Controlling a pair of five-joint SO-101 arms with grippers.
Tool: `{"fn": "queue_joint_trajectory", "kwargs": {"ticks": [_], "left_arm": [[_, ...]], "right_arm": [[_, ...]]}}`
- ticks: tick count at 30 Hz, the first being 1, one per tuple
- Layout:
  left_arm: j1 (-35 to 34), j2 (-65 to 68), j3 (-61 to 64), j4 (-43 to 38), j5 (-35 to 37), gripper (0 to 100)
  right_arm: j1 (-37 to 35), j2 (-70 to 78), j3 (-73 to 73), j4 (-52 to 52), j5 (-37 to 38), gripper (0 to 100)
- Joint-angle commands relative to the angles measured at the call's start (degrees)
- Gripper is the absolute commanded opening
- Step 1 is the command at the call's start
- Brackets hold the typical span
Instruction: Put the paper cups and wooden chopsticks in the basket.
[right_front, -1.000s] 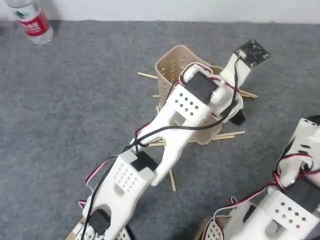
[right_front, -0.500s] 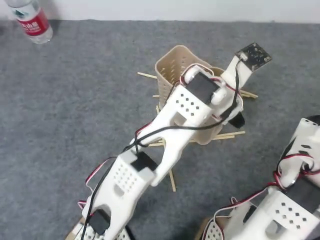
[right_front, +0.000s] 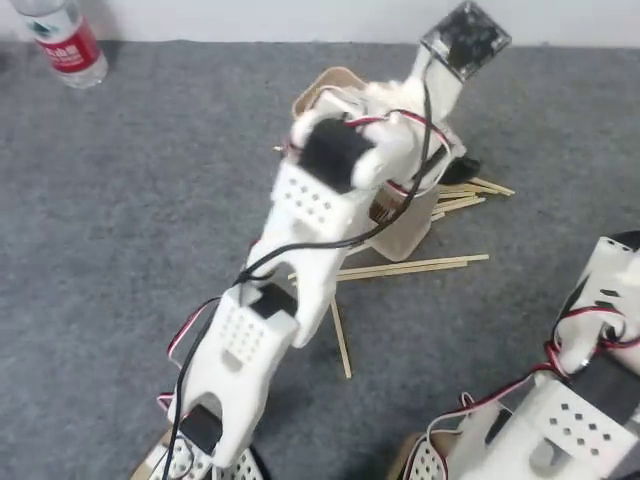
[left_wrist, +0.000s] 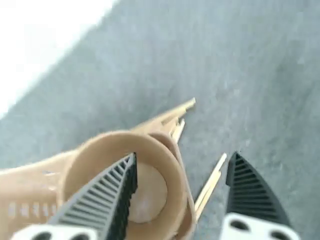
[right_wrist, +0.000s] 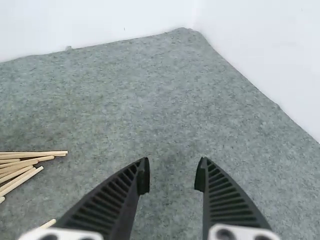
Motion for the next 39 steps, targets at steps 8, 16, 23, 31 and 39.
{"fn": "queue_joint_trajectory", "kwargs": {"ticks": [8,16,23,31,39], "left_arm": [[-10.6,-17.6,-2.2,-3.6,-0.5,27],[-33.8,-11.5,5.5,-5.9,-6.8,27],[-31.2,-3.5,8.0,-11.9,-4.0,27],[-26.3,-0.3,10.5,-12.7,-4.0,27],[-26.0,9.2,12.1,-13.4,-4.1,26]], "right_arm": [[-1.9,-0.7,0.5,-0.4,-0.6,16.5],[-2.1,-0.7,0.5,-0.4,-0.6,16.5],[-2.1,-0.7,0.6,-0.3,-0.6,16.5],[-2.1,-0.7,0.6,-0.5,-0.6,16.5],[-2.1,-0.7,0.6,-0.4,-0.6,16.5]]}}
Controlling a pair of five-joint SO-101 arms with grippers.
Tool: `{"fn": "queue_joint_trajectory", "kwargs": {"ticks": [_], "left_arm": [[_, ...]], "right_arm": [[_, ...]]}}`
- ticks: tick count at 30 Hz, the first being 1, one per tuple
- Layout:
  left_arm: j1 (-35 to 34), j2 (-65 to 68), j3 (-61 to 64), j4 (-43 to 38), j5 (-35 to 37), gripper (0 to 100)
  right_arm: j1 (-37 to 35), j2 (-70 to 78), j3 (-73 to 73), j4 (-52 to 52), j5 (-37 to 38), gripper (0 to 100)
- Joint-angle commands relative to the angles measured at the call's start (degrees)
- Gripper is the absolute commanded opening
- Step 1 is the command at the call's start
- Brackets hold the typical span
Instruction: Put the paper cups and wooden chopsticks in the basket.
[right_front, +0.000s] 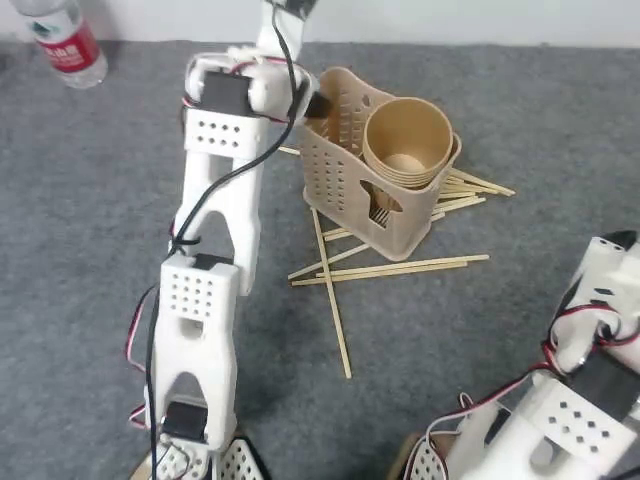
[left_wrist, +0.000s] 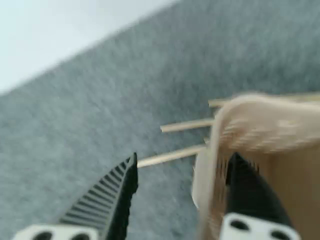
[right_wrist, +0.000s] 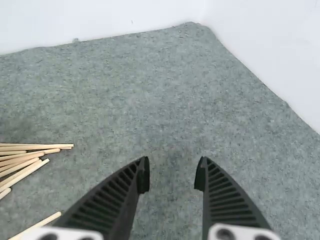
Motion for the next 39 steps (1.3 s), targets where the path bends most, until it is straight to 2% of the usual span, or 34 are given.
{"fn": "queue_joint_trajectory", "kwargs": {"ticks": [1,3,5,6,7,15,19,26,31,36,39], "left_arm": [[0.4,1.6,-0.4,-0.4,0.4,24],[0.2,1.5,-0.4,-0.2,-2.1,16],[0.2,0.9,-0.4,1.1,-5.5,1],[0.2,0.5,-0.4,2.4,-6.3,0],[0.2,0.4,-0.4,3.8,-6.8,3],[-1.5,-2.8,-4.0,14.7,-6.5,1],[-7.5,-9.4,-4.5,14.5,-4.4,1],[-18.2,-19.0,2.6,14.4,-4.5,1],[-22.8,-20.3,7.0,14.5,-6.9,1],[-30.0,-20.4,17.2,14.5,-7.7,1],[-32.8,-20.5,22.5,14.5,-11.3,1]], "right_arm": [[-0.7,-0.7,-0.4,-0.4,-0.6,16.5],[-0.7,-0.6,-0.4,-0.4,-0.6,16.5],[-0.7,-0.3,-0.4,-0.4,-0.6,16.5],[-0.7,-0.3,-0.4,-0.4,-0.6,16.5],[-0.7,-0.3,-0.4,-0.4,-0.6,16.5],[-0.7,-0.5,0.4,-0.7,-0.6,16.5],[-2.9,-0.7,1.1,-0.9,-0.6,16.5],[-4.8,-0.7,1.1,-0.7,-0.6,16.5],[-4.8,-0.7,1.2,-0.6,-0.6,16.5],[-4.8,-0.7,1.9,-0.7,-0.6,16.5],[-4.8,-0.7,1.9,-0.8,-0.6,16.5]]}}
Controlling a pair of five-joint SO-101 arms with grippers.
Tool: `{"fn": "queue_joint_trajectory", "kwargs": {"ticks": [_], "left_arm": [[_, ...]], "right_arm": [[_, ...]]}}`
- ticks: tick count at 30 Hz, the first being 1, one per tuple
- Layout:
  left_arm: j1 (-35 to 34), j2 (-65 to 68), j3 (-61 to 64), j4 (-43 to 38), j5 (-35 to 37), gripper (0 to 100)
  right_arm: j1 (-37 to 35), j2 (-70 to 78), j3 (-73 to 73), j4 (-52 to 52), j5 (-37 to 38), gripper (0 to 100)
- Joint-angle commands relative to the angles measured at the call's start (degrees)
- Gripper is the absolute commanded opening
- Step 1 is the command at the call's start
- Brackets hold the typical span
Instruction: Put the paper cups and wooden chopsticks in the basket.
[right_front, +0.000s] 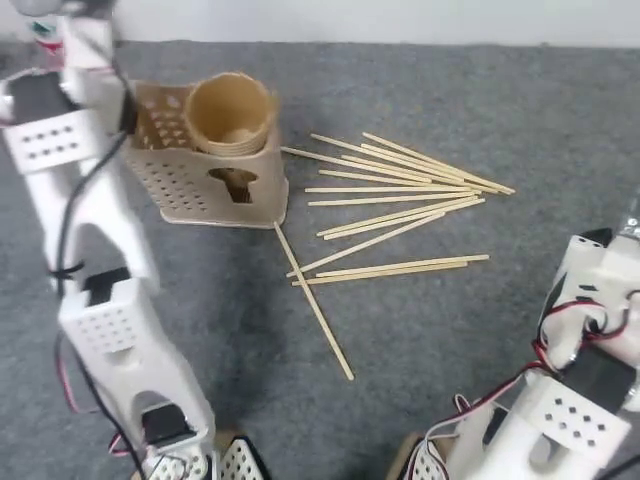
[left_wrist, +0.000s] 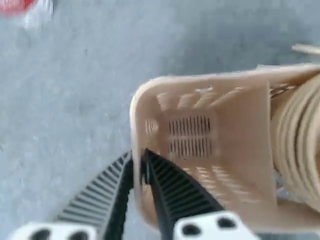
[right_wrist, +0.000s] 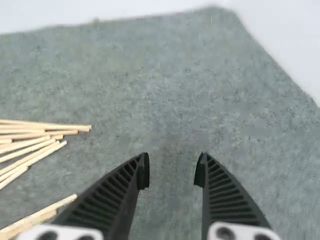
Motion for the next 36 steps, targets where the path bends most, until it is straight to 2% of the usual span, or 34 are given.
{"fn": "queue_joint_trajectory", "kwargs": {"ticks": [1,4,6,13,16,19,20,22,24,28,31,33,36], "left_arm": [[-4.0,-3.9,6.9,1.8,-5.0,1],[-5.4,-4.1,9.2,1.8,-8.4,1],[-5.9,-5.0,9.5,1.8,-13.5,5],[-6.8,-10.5,4.2,1.6,-20.0,38],[-5.5,-11.2,-1.3,1.1,-21.2,40],[-5.2,-11.1,-6.6,-2.3,-20.5,40],[-5.3,-11.1,-8.0,-4.1,-19.2,40],[-6.3,-11.0,-8.7,-9.8,-15.3,40],[-8.9,-10.6,-6.5,-18.9,-9.7,40],[-13.4,-5.5,2.0,-41.5,6.8,40],[-13.4,1.3,8.2,-54.9,19.4,40],[-12.7,5.6,9.3,-60.0,26.0,40],[-10.4,11.2,6.9,-59.4,30.8,40]], "right_arm": [[-0.7,-0.7,-0.5,-0.9,-0.6,16.5],[-3.1,-0.7,-0.5,-0.7,-0.6,16.5],[-5.4,-0.7,-0.4,-0.4,-0.5,16.5],[-18.2,-0.2,-0.7,1.9,-0.2,16.5],[-25.4,-0.1,-1.7,1.9,0.6,15.3],[-32.2,-0.1,-2.4,1.9,3.9,3.7],[-34.6,-0.1,-2.5,1.9,4.6,0.0],[-38.5,-0.1,-2.6,1.9,5.2,2.6],[-42.4,-0.1,-2.9,1.9,5.5,0.5],[-51.4,1.0,-3.0,1.8,13.2,0.7],[-57.4,5.6,-4.7,1.7,15.9,0.7],[-60.4,10.2,-6.9,1.8,15.9,0.7],[-63.4,17.6,-11.1,1.8,15.8,0.7]]}}
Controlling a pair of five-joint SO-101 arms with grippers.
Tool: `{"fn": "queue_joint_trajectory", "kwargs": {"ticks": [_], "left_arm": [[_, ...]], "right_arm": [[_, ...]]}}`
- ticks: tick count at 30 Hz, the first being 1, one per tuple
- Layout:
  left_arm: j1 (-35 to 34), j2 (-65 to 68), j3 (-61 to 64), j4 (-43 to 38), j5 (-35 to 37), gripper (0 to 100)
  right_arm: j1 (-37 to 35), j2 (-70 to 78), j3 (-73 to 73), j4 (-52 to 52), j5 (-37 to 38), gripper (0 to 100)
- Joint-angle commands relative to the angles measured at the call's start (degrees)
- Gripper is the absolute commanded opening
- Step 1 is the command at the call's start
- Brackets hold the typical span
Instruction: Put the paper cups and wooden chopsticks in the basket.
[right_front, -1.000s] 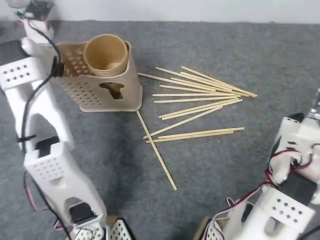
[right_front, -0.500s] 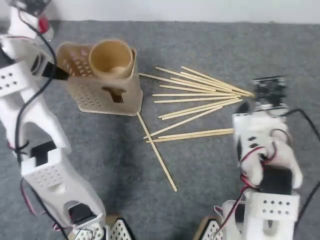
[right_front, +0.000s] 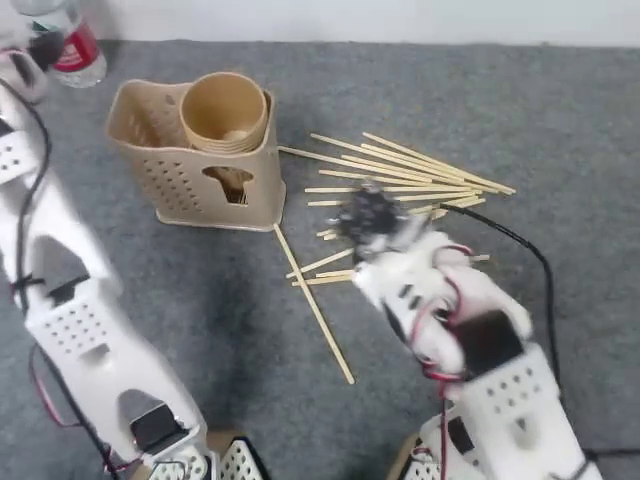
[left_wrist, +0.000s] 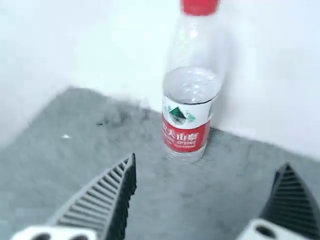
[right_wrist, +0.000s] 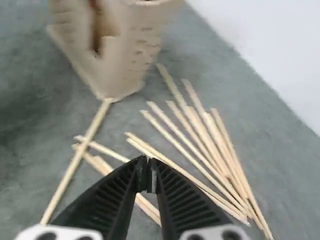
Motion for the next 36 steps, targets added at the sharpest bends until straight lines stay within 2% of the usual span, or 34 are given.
{"fn": "queue_joint_trajectory", "kwargs": {"ticks": [1,11,19,23,30,36], "left_arm": [[3.3,5.7,-3.8,-2.8,8.9,40],[11.1,22.2,-20.6,4.1,9.1,40],[11.3,29.8,-32.0,11.7,8.8,40],[10.4,30.4,-36.2,17.9,8.4,40],[9.3,30.9,-43.2,30.2,-2.5,40],[5.1,30.4,-45.2,36.3,-8.2,40]], "right_arm": [[-3.6,8.5,-7.1,0.0,0.8,0.7],[-10.9,31.1,-18.0,-5.2,0.7,0.7],[-11.0,47.3,-31.9,-6.3,1.8,0.7],[-10.6,55.5,-39.4,-6.0,3.7,0.7],[-10.0,63.2,-46.3,-6.0,3.9,0.7],[-6.3,65.6,-50.7,-6.1,4.0,0.7]]}}
